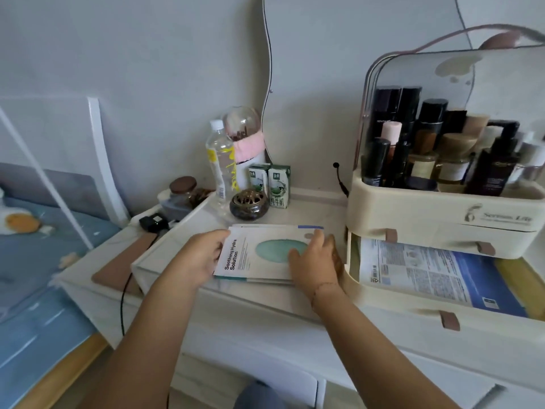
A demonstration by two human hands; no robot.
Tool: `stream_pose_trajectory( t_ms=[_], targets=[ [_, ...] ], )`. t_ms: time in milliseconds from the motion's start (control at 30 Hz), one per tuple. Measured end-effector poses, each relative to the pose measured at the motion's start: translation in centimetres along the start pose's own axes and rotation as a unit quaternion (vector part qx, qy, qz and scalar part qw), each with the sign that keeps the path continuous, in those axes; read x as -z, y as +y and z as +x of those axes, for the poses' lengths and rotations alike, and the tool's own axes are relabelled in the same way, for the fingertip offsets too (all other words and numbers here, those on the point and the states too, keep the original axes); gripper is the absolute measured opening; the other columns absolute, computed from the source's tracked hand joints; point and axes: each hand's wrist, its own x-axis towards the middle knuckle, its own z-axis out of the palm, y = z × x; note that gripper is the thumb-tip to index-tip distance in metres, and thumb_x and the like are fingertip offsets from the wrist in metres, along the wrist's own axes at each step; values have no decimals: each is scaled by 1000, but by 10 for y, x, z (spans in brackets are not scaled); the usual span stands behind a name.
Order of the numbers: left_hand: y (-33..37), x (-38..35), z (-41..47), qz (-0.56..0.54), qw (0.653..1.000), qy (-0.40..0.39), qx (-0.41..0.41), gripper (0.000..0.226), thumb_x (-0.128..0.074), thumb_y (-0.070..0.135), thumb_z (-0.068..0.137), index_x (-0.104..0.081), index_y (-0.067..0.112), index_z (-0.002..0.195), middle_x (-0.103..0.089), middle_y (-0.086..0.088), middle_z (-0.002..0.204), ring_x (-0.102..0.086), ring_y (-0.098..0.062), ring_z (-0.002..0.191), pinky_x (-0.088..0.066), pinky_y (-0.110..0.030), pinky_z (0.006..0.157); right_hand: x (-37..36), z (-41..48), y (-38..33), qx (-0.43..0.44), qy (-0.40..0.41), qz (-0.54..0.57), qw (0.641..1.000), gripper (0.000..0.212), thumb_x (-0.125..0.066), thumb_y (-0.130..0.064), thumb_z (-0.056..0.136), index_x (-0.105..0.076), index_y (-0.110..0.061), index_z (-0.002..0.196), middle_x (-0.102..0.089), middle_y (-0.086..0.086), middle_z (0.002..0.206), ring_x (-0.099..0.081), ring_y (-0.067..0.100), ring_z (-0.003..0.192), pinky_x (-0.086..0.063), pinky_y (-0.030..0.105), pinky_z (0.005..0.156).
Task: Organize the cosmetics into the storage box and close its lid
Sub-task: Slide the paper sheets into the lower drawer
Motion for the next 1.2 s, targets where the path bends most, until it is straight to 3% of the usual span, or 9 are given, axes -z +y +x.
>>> stream_pose_trajectory(
  t_ms=[67, 267, 400, 533, 633, 767, 967, 1067, 1200],
  targets=[
    [4, 0, 1, 10, 1000, -10, 7, 17, -50, 13, 93, -63, 8, 84, -65, -8, 82, -59, -19, 75, -45, -28, 58, 2, 4, 0, 1, 14, 19, 1000, 39, -48, -11, 85, -38, -9, 124, -38, 15, 130, -47, 30, 109, -34, 26, 84],
    [0, 1, -2, 18, 999, -2, 28, 13, -56, 6, 89, -61, -1, 98, -64, -21, 86, -61, -34, 78, -50, -42, 78, 8, 19, 3, -60, -33, 152, 986, 65, -48, 2, 82, -24, -10, 142, -53, 11, 114, -54, 28, 100, -48, 32, 82],
    [-10, -1, -5, 11, 999, 25, -28, 4, -60, 1, 87, -64, 3, 87, -67, -17, 78, -64, -29, 67, -51, -34, 61, 10, 18, 3, -78, -30, 286, 955, 70, -54, 10, 79, -31, -12, 141, -54, 3, 96, -55, 19, 82, -41, 20, 51],
    [-14, 2, -5, -76, 977, 41, -194, 14, -59, 5, 90, -64, 14, 100, -74, 0, 85, -70, -16, 77, -54, -27, 61, 12, 8, -6, 30, 30, 370, 928, 41, -52, 9, 81, -52, -29, 96, -63, -11, 90, -59, -4, 71, -46, 5, 54],
    [-12, 6, -6, -118, 950, -2, -289, 28, -57, 4, 90, -59, 15, 116, -74, 2, 103, -69, -12, 95, -54, -23, 73, 16, 5, -12, 101, 57, 371, 921, 41, -52, 7, 82, -50, -33, 90, -62, -19, 90, -58, -17, 74, -46, 2, 66],
    [-28, 11, -3, -91, 955, -29, -280, 31, -60, 6, 88, -60, 21, 115, -71, -2, 110, -66, -19, 104, -54, -35, 86, 13, 1, 0, 107, 46, 334, 935, 35, -51, 4, 86, -48, -31, 86, -58, -15, 86, -57, -11, 73, -43, 3, 59],
    [-41, 10, -7, -38, 967, 1, -252, 18, -59, 14, 92, -61, 25, 106, -73, 1, 105, -68, -18, 101, -54, -34, 79, 8, -8, 7, 95, 12, 314, 944, 26, -50, 0, 90, -47, -26, 95, -57, -17, 91, -54, -4, 84, -40, 12, 72],
    [-25, 11, -17, -17, 963, 29, -266, 17, -59, 16, 92, -62, 26, 105, -73, 3, 103, -69, -14, 96, -53, -23, 68, 26, -21, -2, 138, 18, 277, 951, 18, -50, -6, 91, -47, -23, 93, -60, -16, 86, -55, -5, 76, -42, 12, 64],
    [3, -9, -44, 10, 953, -4, -302, 18, -62, 30, 87, -65, 27, 104, -74, 7, 99, -70, -11, 91, -53, -32, 72, 80, -41, 3, 207, 67, 170, 961, 10, -50, -24, 93, -44, -27, 100, -59, -14, 80, -55, 1, 68, -40, 21, 54]
  ],
)
